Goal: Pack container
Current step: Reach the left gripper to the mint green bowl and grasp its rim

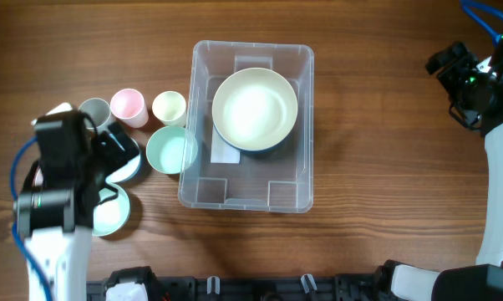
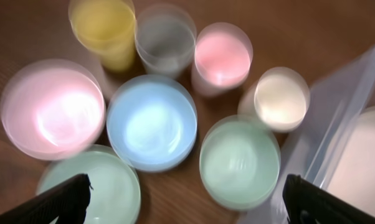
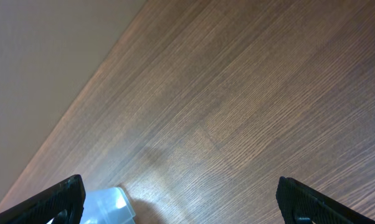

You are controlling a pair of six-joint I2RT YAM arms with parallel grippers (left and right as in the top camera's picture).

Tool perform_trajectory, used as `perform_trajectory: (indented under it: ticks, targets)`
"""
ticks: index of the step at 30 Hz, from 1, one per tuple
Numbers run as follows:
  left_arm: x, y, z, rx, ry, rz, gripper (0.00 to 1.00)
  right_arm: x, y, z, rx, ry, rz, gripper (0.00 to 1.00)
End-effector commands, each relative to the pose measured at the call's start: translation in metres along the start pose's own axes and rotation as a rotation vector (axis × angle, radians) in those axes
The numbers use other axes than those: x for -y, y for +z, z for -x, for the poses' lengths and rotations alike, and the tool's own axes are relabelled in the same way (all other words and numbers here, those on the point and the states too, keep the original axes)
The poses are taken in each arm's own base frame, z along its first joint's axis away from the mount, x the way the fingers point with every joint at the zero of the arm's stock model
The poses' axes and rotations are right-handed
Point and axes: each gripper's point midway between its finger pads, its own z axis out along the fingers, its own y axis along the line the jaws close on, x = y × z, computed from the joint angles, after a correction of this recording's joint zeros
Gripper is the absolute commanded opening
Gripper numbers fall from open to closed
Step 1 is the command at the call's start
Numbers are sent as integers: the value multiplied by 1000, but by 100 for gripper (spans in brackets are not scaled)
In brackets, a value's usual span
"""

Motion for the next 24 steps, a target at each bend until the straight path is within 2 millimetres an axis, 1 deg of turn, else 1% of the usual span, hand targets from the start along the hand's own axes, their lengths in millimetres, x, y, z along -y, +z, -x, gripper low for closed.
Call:
perform_trajectory:
  ticks: [1, 2, 5, 8, 10, 14, 18, 20, 22, 24]
  targets:
    - [-23, 16, -28, -188, -237, 102, 100, -2, 1, 1, -2, 6, 6, 99]
    - [-35, 18, -31, -210, -293, 152, 100, -2, 1, 1, -2, 6, 6, 100]
    - [-63, 17, -35, -237, -405, 226, 100, -2, 1, 1, -2, 6, 6, 99]
    - [-90, 7, -41, -243, -502, 284, 100, -2, 1, 1, -1, 6, 6, 99]
    - [-108, -3, -48, -243, -572, 328, 100, -2, 1, 1, -2, 6, 6, 100]
    - [-133, -12, -62, -217, -658, 371, 100, -2, 1, 1, -1, 6, 6, 100]
    - [-139, -10, -62, -165, -729, 340, 100, -2, 1, 1, -2, 6, 6, 100]
    - [-140, -8, -62, -167, -730, 342, 100, -2, 1, 1, -2, 6, 6, 100]
    - [-141, -1, -65, -187, -732, 345, 100, -2, 1, 1, -2, 6, 6, 100]
    - [-140, 14, -76, -233, -747, 337, 100, -2, 1, 1, -1, 6, 6, 100]
